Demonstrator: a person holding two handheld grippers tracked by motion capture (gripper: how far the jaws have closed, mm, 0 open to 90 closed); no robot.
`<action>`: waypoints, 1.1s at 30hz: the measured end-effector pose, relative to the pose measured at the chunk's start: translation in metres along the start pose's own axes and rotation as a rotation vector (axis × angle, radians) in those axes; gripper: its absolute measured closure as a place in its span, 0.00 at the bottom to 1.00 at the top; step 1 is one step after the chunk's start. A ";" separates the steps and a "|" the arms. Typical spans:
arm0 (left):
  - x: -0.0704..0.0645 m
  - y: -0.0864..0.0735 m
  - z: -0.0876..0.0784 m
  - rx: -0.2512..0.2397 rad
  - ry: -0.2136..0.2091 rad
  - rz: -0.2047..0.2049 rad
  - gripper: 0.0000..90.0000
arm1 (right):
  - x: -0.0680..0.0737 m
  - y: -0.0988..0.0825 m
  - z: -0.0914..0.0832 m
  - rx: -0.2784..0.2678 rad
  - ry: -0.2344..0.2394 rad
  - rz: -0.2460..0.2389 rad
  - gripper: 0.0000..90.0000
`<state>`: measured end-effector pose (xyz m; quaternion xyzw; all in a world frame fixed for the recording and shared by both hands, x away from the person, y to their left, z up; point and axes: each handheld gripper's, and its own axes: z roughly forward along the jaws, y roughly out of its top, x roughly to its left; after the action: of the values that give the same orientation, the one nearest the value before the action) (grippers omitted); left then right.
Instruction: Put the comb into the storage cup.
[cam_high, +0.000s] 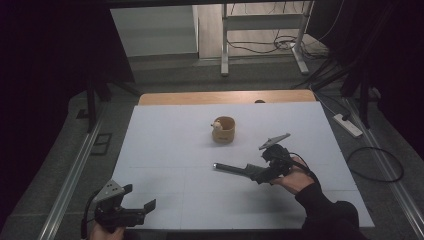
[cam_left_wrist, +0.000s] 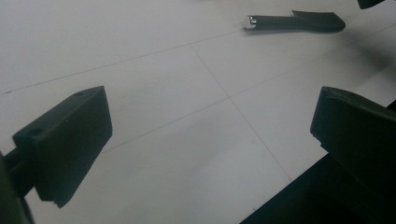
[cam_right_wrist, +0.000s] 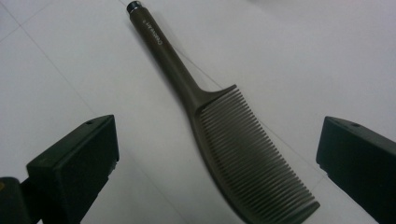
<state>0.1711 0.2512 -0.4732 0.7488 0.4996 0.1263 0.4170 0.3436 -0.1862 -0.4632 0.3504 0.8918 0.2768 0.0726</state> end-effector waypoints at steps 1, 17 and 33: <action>0.000 0.000 0.000 0.000 0.000 0.000 0.00 | 0.000 0.000 0.000 0.000 0.000 0.000 0.00; 0.001 0.000 0.000 0.000 -0.006 0.000 0.00 | 0.009 0.028 0.021 0.005 -0.019 -0.039 0.00; 0.001 0.000 0.000 -0.001 -0.010 -0.002 0.00 | 0.013 0.045 0.041 0.038 -0.009 -0.048 0.01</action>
<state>0.1717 0.2518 -0.4734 0.7487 0.4981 0.1226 0.4199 0.3733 -0.1321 -0.4716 0.3316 0.9047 0.2565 0.0764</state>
